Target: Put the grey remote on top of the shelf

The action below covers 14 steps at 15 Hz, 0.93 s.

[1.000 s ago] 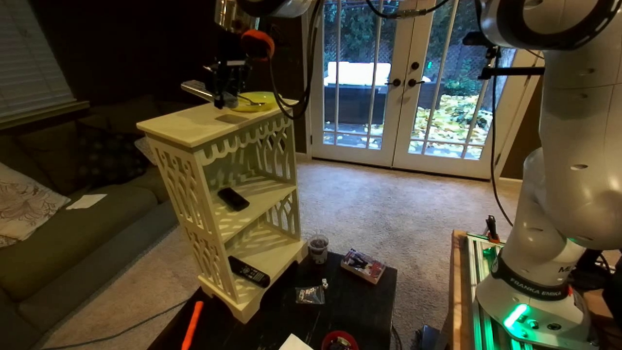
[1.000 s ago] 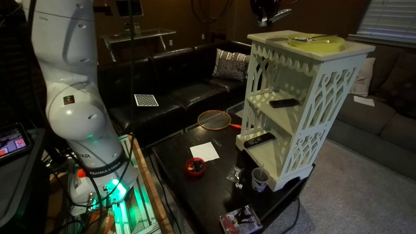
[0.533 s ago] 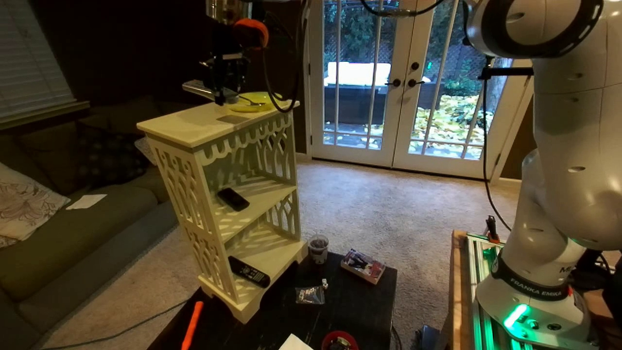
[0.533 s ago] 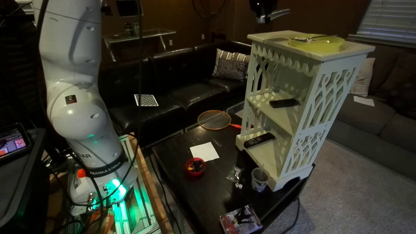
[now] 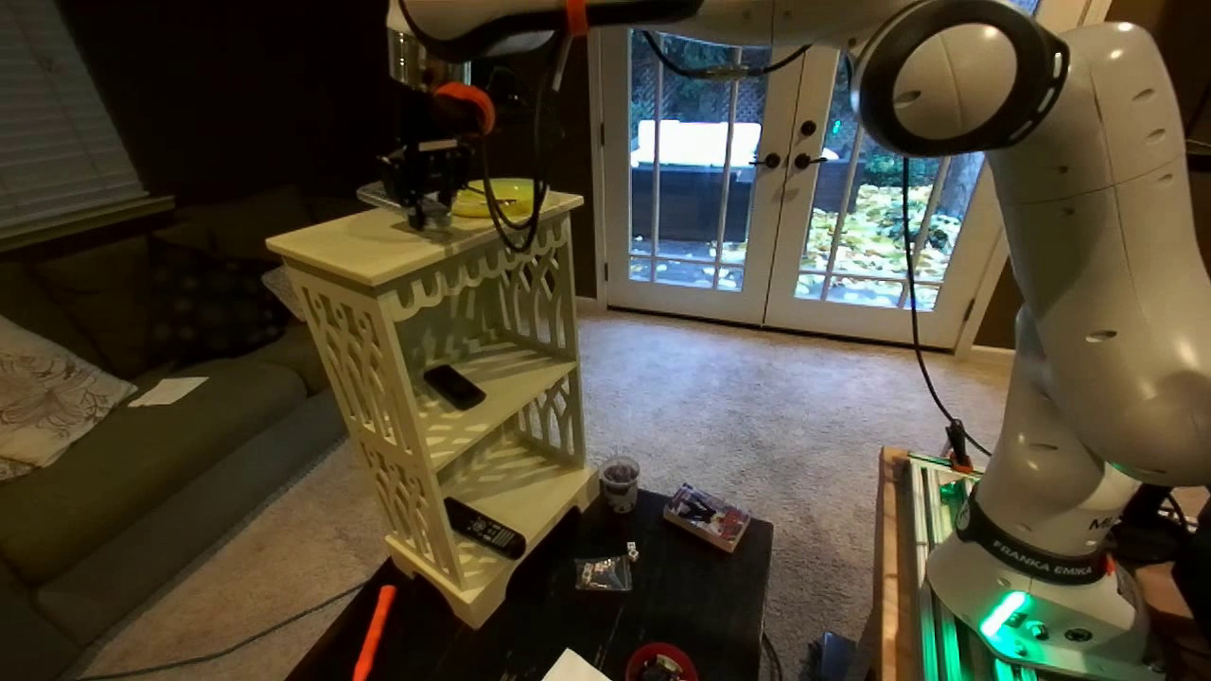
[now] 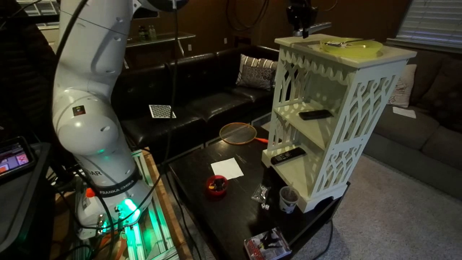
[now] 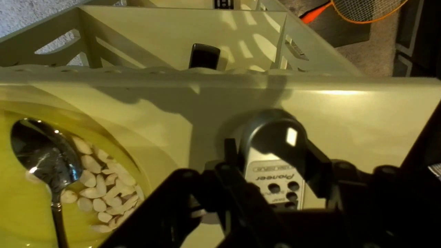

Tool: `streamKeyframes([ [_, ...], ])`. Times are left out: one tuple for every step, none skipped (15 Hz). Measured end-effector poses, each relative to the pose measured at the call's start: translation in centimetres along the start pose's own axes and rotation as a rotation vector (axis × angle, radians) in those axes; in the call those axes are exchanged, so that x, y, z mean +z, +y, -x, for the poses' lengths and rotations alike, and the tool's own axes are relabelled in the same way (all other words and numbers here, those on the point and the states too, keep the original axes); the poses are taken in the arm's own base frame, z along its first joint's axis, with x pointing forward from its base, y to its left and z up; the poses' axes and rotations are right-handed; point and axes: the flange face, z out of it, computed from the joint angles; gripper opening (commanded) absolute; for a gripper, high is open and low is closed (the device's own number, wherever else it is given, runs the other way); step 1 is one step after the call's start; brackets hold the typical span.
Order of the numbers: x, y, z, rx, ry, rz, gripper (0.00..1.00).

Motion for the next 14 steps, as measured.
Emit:
streamKeyframes([
  [0.8,-0.3,-0.2,0.009,0.003,-0.001,0.22],
  [1.3,-0.5,-0.4,0.020,0.005,-0.002,0.22],
  [1.7,-0.6,-0.6,0.029,0.006,-0.002,0.22],
  [1.9,-0.6,-0.8,0.038,0.006,-0.002,0.22],
  [2.0,-0.6,-0.9,0.049,0.010,-0.002,0.22],
  [2.0,-0.5,-1.1,0.059,0.014,-0.001,0.22],
  [1.9,-0.3,-1.2,0.067,0.018,0.001,0.72],
  [1.9,-0.2,-1.4,0.072,0.021,0.005,0.73],
  [1.8,0.0,-1.5,0.074,0.024,0.008,0.80],
  [1.7,0.1,-1.6,0.075,0.025,0.011,0.86],
  [1.6,0.2,-1.6,0.076,0.026,0.013,0.92],
  [1.5,0.2,-1.6,0.077,0.026,0.013,0.98],
  [1.4,0.2,-1.6,0.076,0.023,0.014,1.00],
  [1.3,0.2,-1.6,0.076,0.018,0.016,1.00],
])
